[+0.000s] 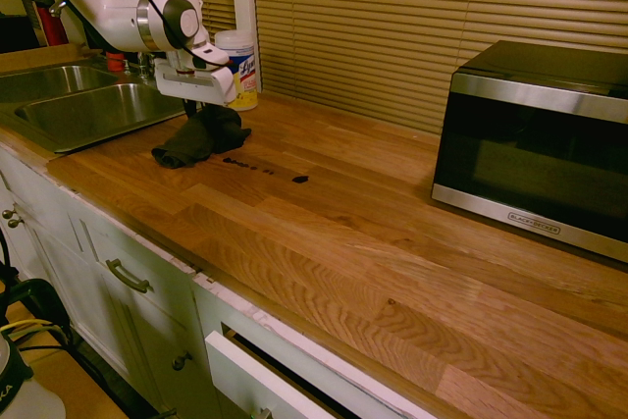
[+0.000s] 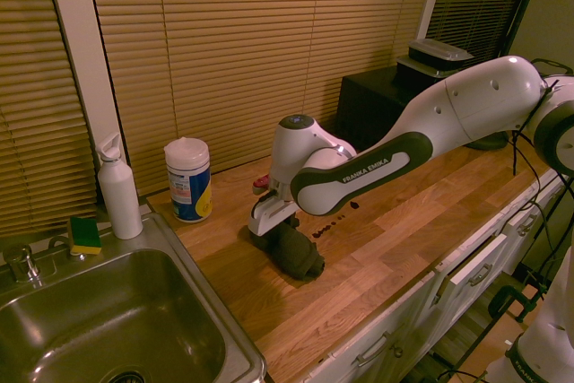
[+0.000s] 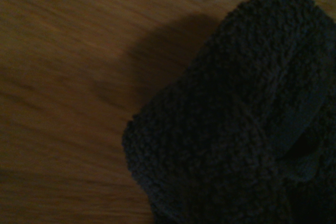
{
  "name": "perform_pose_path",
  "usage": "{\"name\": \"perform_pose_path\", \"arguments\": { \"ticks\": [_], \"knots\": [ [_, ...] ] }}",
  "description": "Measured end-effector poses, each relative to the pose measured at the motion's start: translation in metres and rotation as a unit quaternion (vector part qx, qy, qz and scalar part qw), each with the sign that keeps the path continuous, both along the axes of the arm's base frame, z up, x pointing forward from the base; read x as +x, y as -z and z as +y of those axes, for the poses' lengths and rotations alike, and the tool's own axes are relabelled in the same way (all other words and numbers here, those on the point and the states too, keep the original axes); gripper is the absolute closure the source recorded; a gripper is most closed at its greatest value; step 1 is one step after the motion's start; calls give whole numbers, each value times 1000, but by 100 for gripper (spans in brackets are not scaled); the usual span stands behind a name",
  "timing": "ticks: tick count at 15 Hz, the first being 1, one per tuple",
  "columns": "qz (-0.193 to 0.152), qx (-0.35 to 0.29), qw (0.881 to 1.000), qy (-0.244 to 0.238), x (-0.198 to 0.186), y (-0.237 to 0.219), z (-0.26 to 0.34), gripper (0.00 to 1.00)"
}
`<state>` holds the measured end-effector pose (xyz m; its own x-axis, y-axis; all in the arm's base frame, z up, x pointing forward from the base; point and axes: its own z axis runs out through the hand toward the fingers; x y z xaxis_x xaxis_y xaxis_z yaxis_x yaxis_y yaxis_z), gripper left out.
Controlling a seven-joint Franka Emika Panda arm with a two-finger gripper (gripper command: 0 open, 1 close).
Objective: Clear the spill
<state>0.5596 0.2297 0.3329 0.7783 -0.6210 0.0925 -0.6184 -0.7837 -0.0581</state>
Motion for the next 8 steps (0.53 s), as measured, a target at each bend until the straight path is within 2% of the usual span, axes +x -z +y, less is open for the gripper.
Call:
{"name": "perform_pose_path", "arguments": {
  "ticks": [8],
  "knots": [
    [-2, 15, 999, 50, 20, -1, -86, 100]
  ]
}}
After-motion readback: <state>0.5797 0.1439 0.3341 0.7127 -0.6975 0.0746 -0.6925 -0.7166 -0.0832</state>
